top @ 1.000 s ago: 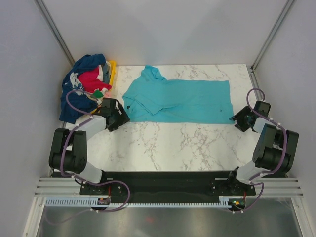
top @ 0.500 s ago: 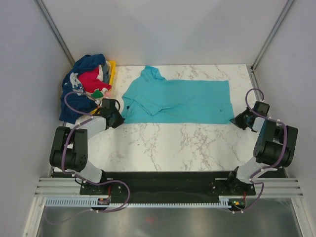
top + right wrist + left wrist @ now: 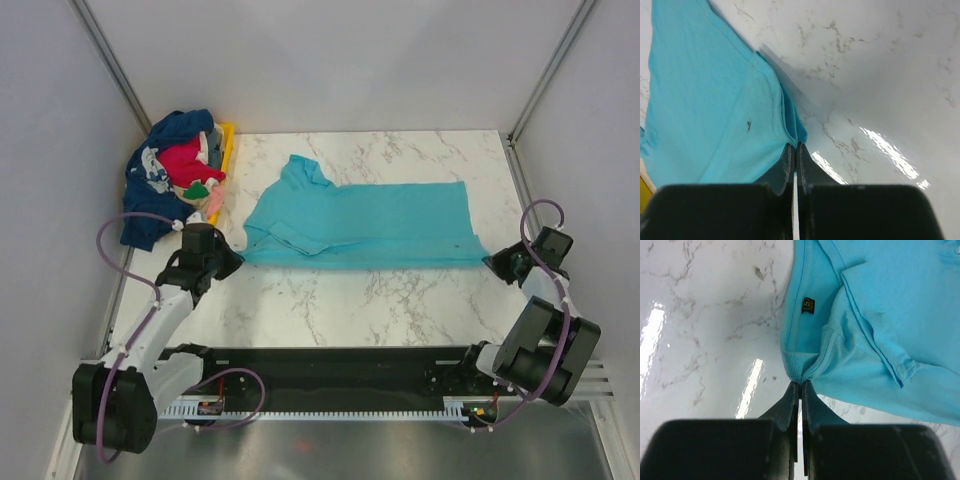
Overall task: Fold and stack the t-shirts
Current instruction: Fold the tshirt
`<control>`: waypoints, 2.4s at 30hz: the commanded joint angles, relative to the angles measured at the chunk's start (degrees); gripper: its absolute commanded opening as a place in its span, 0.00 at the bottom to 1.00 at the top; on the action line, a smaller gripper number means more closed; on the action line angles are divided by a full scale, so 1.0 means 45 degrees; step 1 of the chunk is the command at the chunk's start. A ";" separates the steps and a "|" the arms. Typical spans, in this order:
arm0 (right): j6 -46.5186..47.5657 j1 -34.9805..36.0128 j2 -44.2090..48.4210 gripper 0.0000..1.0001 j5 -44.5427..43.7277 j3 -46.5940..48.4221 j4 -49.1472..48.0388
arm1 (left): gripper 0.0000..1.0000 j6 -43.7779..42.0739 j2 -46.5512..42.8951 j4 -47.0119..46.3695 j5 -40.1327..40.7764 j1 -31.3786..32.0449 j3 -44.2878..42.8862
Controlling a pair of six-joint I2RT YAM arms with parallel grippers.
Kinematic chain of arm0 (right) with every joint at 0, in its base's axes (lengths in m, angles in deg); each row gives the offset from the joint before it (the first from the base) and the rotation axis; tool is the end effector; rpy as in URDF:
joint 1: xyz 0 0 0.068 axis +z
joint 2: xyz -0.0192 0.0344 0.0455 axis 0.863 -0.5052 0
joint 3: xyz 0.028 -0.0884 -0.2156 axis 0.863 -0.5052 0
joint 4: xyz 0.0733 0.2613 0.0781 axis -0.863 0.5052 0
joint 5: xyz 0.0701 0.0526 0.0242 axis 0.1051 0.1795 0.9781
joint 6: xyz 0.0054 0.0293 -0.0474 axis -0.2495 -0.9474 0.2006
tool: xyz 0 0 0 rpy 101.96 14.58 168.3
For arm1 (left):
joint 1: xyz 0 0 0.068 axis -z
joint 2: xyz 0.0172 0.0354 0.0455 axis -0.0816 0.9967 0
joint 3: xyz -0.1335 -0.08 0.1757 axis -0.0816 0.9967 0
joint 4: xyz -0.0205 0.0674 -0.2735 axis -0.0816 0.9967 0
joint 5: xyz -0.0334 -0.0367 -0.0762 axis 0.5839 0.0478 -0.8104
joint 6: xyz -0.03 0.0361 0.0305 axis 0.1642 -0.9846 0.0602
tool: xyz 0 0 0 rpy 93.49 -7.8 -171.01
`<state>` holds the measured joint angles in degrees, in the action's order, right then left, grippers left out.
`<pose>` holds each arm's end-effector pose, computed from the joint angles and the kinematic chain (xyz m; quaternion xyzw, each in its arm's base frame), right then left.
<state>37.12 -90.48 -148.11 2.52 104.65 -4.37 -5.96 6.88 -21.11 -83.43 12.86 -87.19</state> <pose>0.2402 -0.1297 0.1192 0.4614 0.8109 0.1571 0.3238 0.2499 -0.0354 0.1675 -0.2572 0.8792 -0.1604 0.3676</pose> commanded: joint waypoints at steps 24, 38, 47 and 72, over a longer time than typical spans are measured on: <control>0.1128 0.0677 0.2369 0.98 0.0561 -0.1041 -0.0985 | 0.65 -0.2068 0.8026 0.1165 0.0420 0.0994 -1.0454; 0.1168 0.2085 0.2483 0.98 0.1869 -0.1314 -0.2000 | 0.63 -0.3534 1.9006 0.2339 -0.1824 0.0896 -2.2459; 0.1168 0.2691 0.2132 0.98 0.2064 -0.1489 -0.2391 | 0.68 -0.3104 2.0651 0.1205 -0.3038 0.0603 -2.2619; 0.0933 0.3043 0.1331 0.98 0.1791 -0.1607 -0.3075 | 0.35 -0.2108 2.1589 0.0267 -0.4914 0.0466 -2.3127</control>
<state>41.49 -77.02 -141.64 10.52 97.55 -15.56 -16.23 102.64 -19.82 -103.72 14.96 -189.85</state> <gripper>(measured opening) 0.982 0.374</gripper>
